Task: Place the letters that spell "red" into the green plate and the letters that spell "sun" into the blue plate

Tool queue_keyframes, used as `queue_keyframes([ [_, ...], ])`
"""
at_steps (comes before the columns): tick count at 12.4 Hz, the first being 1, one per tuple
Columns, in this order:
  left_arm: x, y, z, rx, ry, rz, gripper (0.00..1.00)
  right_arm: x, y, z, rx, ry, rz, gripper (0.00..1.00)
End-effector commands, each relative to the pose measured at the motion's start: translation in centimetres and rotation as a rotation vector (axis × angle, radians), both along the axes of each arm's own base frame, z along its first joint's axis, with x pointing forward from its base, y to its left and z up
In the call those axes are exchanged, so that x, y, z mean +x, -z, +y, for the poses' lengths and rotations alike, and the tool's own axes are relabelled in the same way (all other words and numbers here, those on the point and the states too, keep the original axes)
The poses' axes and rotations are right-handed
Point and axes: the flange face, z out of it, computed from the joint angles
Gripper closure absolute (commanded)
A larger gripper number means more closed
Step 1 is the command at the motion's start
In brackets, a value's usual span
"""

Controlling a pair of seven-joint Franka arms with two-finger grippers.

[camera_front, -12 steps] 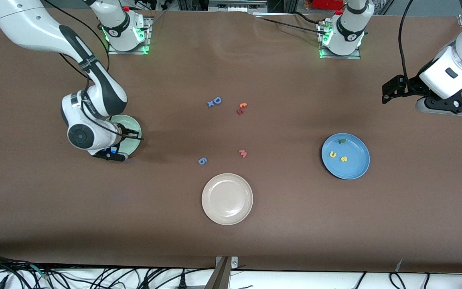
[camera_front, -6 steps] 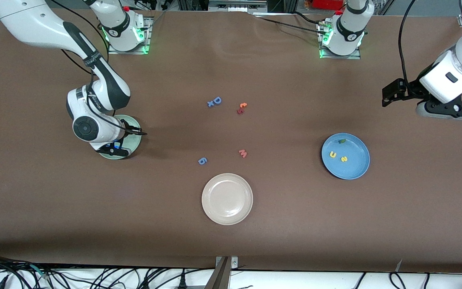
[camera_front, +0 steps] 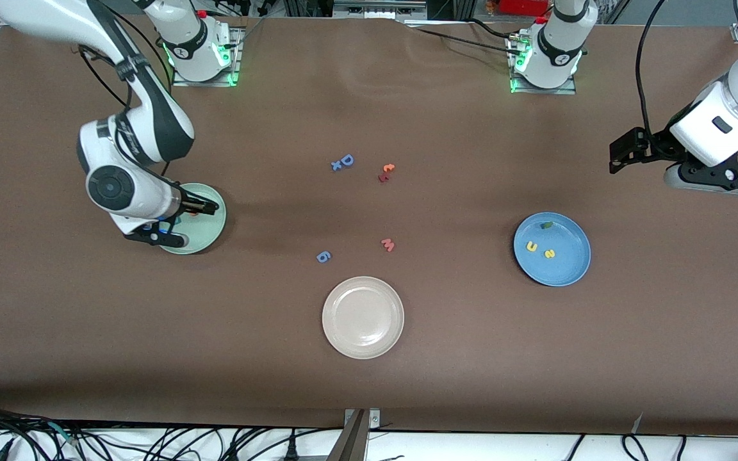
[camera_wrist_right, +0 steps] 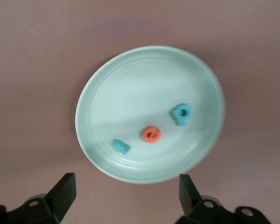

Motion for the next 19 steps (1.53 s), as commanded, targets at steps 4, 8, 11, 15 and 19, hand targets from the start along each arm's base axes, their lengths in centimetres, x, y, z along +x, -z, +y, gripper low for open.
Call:
queue_keyframes([
  [4, 0.5, -0.5, 0.6, -0.019, 0.003, -0.006, 0.00, 3.0, -15.1, 0.5, 0.027, 0.035, 0.018, 0.01],
  [8, 0.5, -0.5, 0.6, -0.019, 0.003, -0.006, 0.00, 3.5, -18.3, -0.3, 0.037, 0.028, 0.003, 0.00],
  [11, 0.5, -0.5, 0.8, -0.020, -0.003, -0.006, 0.00, 3.4, -18.8, -0.8, 0.034, 0.024, 0.015, 0.00],
  [15, 0.5, -0.5, 0.9, -0.019, -0.003, -0.006, 0.00, 2.8, -21.8, -1.6, 0.034, -0.007, -0.034, 0.00],
  [19, 0.5, -0.5, 0.8, -0.020, -0.002, -0.006, 0.00, 2.5, -22.6, -2.7, 0.056, -0.013, -0.038, 0.00],
])
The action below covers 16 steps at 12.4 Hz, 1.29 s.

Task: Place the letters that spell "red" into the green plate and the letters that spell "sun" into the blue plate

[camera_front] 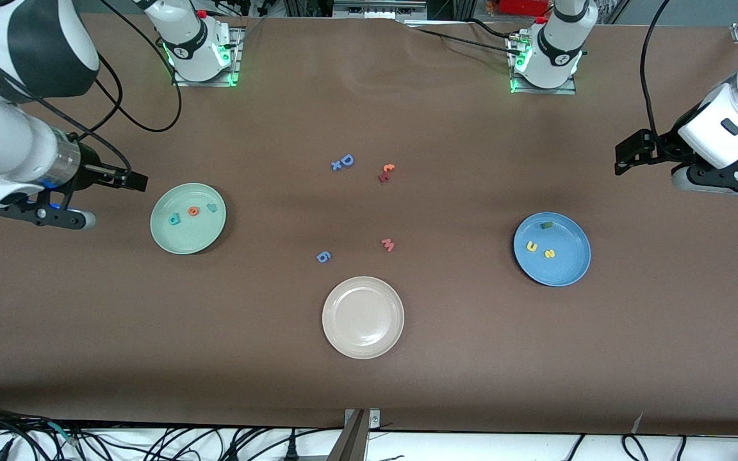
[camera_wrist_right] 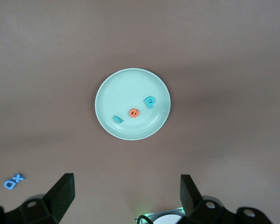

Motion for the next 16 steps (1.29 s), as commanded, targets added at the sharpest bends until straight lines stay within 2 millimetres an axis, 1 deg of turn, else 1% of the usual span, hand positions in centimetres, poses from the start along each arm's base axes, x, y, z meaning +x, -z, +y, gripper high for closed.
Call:
queue_keyframes([
  [1, 0.4, -0.5, 0.2, -0.019, 0.009, -0.005, 0.00, -0.8, -1.6, 0.1, 0.013, -0.022, -0.008, 0.00],
  [2, 0.4, -0.5, 0.2, -0.019, 0.009, -0.004, 0.00, -1.0, -1.6, -0.2, 0.027, -0.022, -0.010, 0.00],
  [3, 0.4, -0.5, 0.1, -0.019, 0.009, -0.005, 0.00, -0.9, -1.5, -0.9, 0.033, -0.014, -0.011, 0.00],
  [4, 0.4, -0.5, 0.1, -0.019, 0.009, -0.004, 0.00, -0.9, -0.9, -1.0, 0.031, -0.018, -0.005, 0.00],
  [6, 0.4, -0.5, 0.1, -0.021, 0.010, -0.003, 0.00, -1.8, -0.3, -0.8, 0.031, -0.025, -0.058, 0.00],
  [7, 0.4, -0.5, 0.1, -0.021, 0.009, -0.005, 0.00, -1.6, -0.3, -0.8, 0.035, -0.030, -0.094, 0.00],
  [14, 0.4, -0.5, 0.1, -0.020, 0.006, -0.003, 0.00, -1.4, -0.7, -1.1, 0.034, -0.038, -0.095, 0.00],
  [16, 0.4, -0.5, 0.0, -0.020, 0.004, -0.003, 0.00, -1.2, -0.8, -1.7, 0.032, -0.028, -0.105, 0.00],
])
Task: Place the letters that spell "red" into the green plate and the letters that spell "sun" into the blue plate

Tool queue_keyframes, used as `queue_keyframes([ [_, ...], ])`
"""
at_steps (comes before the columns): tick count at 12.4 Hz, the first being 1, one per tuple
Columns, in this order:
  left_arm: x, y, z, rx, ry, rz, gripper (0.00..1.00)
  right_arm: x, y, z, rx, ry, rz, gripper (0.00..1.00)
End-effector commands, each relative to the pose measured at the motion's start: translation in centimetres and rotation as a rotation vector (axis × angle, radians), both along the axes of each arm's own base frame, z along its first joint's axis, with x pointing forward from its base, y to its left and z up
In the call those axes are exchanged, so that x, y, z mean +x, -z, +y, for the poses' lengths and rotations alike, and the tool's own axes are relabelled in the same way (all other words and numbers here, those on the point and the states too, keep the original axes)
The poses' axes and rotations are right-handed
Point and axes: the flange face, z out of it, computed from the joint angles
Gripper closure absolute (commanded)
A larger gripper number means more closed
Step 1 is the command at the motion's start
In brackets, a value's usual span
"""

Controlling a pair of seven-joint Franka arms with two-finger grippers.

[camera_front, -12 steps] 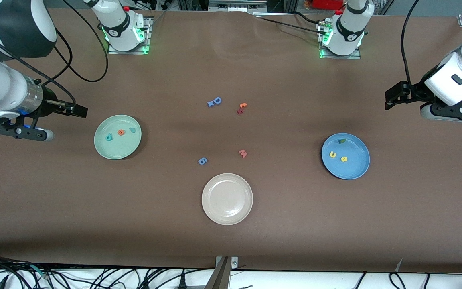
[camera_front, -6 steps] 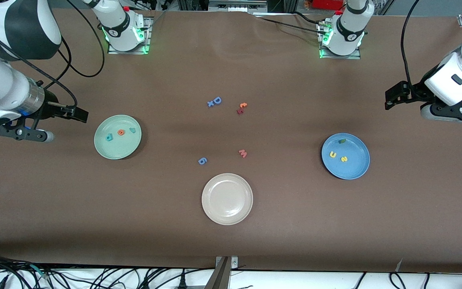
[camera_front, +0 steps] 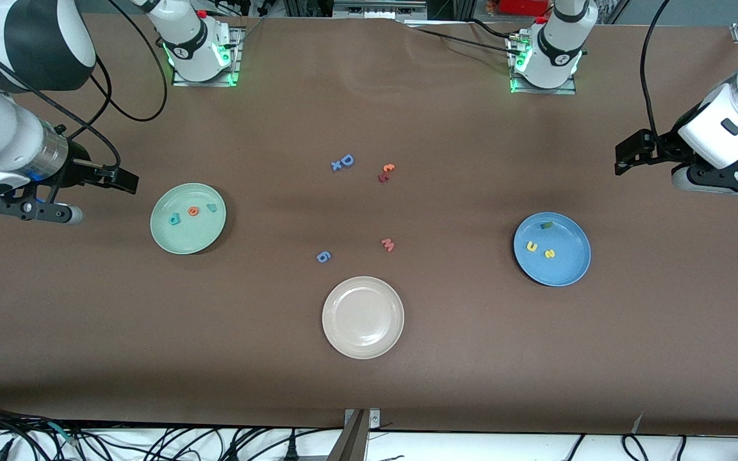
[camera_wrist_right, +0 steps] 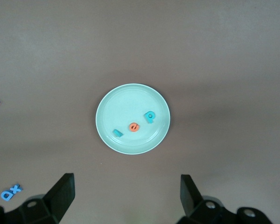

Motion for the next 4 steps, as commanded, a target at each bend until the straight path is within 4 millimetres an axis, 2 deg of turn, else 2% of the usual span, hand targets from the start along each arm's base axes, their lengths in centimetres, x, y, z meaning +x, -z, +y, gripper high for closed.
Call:
queue_keyframes([
  [1, 0.36, -0.51, -0.01, -0.021, 0.004, -0.005, 0.00, -0.48, -0.77, -0.60, 0.016, -0.004, -0.025, 0.00],
  [4, 0.34, -0.50, -0.09, -0.020, 0.004, -0.003, 0.00, -0.23, -1.60, -1.20, 0.014, -0.001, -0.036, 0.00],
])
